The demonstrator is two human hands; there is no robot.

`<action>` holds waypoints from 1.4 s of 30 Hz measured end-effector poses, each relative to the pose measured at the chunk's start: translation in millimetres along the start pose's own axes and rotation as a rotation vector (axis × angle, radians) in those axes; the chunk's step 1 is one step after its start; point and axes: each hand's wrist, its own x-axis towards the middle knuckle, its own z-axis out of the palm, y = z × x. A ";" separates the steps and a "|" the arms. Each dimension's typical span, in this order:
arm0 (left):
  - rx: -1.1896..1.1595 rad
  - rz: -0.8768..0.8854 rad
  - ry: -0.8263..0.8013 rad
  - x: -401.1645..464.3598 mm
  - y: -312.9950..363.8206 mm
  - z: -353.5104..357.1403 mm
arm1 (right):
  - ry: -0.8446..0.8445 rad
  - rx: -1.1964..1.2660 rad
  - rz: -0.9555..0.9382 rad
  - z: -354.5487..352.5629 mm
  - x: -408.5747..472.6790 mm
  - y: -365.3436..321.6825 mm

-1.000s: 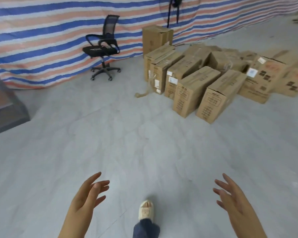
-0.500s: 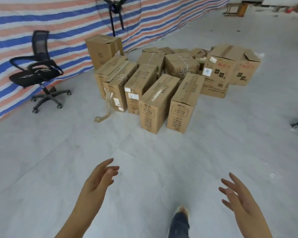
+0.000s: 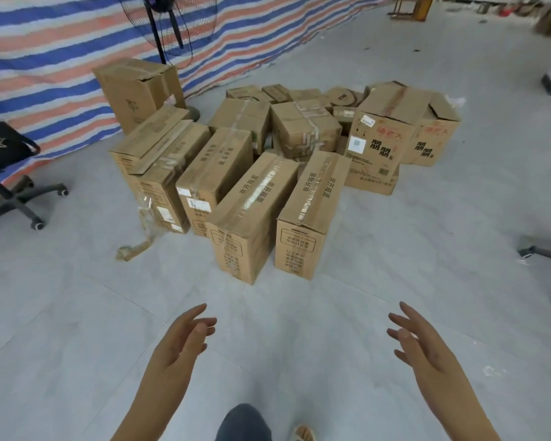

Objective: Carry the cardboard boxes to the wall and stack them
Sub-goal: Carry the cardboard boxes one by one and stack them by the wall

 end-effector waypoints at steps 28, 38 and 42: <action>0.487 -0.367 -0.483 612.9 -63.7 248.1 | -0.009 -0.078 0.698 132.0 534.4 130.0; 0.088 -0.705 -0.330 693.5 -216.3 320.7 | -0.116 0.248 0.799 196.6 642.8 275.0; 0.016 -0.684 -0.310 696.2 -225.3 324.8 | -0.090 0.317 0.790 207.9 642.5 280.5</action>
